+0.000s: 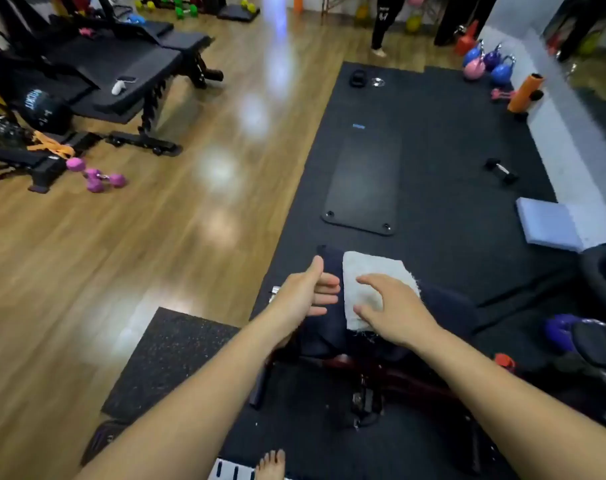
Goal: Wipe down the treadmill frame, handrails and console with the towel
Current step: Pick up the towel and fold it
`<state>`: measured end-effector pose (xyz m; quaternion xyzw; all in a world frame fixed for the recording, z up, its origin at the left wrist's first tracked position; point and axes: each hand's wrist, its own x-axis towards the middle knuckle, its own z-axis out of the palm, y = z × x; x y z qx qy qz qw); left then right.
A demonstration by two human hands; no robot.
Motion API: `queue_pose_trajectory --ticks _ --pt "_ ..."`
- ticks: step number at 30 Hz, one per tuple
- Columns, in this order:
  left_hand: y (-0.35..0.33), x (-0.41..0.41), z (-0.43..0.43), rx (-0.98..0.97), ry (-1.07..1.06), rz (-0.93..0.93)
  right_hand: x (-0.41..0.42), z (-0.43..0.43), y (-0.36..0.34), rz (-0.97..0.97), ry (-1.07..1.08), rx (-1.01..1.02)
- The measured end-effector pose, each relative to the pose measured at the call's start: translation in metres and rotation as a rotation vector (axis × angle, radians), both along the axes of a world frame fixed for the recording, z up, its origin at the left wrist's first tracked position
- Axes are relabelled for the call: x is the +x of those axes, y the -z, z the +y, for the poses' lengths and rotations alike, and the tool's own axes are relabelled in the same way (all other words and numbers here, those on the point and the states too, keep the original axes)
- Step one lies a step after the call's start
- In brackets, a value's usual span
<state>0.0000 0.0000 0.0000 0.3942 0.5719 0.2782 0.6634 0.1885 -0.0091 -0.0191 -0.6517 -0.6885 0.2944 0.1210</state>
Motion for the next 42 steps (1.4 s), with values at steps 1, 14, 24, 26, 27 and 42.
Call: queue_pose_trajectory --ticks 1,14,24,26,27,42 --pt "0.009 0.005 0.007 -0.033 0.005 -0.004 0.003 0.004 0.01 -0.153 -0.076 -0.082" --pt "0.08 0.022 0.036 -0.292 0.108 0.024 0.003 0.007 0.074 -0.54 -0.17 -0.229" --pt "0.057 0.02 0.025 -0.228 0.232 0.127 0.01 0.014 0.017 0.164 0.349 -0.185" --pt "0.047 0.018 0.02 -0.024 0.309 0.227 0.005 0.005 -0.005 0.397 0.537 -0.126" --pt "0.041 0.019 0.017 0.09 0.324 0.249 0.003 0.0 -0.014 0.508 0.62 -0.112" --pt "-0.072 0.041 -0.048 0.734 0.302 0.221 -0.019 -0.101 -0.122 1.029 0.645 0.002"
